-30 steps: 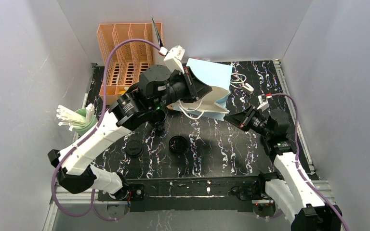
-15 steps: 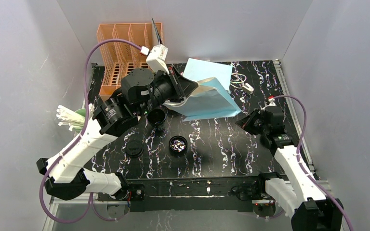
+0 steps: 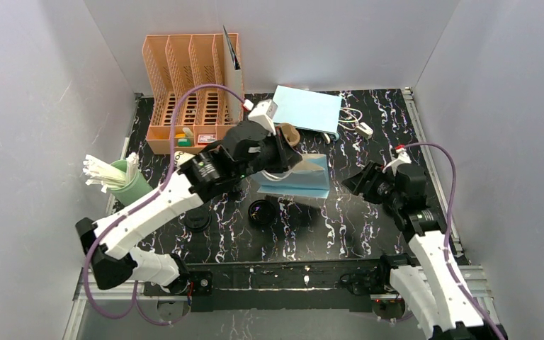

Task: Pack the takeout coffee
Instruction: Open the takeout bag at the center of the board.

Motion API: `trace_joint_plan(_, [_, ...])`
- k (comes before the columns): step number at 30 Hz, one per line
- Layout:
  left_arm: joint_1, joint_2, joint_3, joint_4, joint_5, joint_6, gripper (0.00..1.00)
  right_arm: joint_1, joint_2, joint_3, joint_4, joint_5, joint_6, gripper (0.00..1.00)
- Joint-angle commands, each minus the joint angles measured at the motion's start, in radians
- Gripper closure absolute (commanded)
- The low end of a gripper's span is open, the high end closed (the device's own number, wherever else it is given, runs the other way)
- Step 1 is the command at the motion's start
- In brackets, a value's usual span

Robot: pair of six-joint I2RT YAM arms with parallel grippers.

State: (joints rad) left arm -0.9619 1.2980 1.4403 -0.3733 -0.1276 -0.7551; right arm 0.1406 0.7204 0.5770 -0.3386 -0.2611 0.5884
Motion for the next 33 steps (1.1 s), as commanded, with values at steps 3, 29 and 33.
trace_joint_plan(3, [0.006, 0.068, -0.069, 0.146, 0.022, -0.135, 0.99, 0.003, -0.168, -0.027, -0.096, 0.053, 0.023, 0.27])
trace_joint_plan(29, [-0.092, 0.201, 0.043, 0.201, -0.261, -0.625, 1.00, 0.055, -0.091, -0.467, 0.827, -0.109, 0.534, 0.25])
trace_joint_plan(33, [-0.112, 0.212, 0.076, 0.202, -0.275, -0.629, 1.00, 0.133, 0.015, -0.434, 0.903, -0.044, 0.515, 0.27])
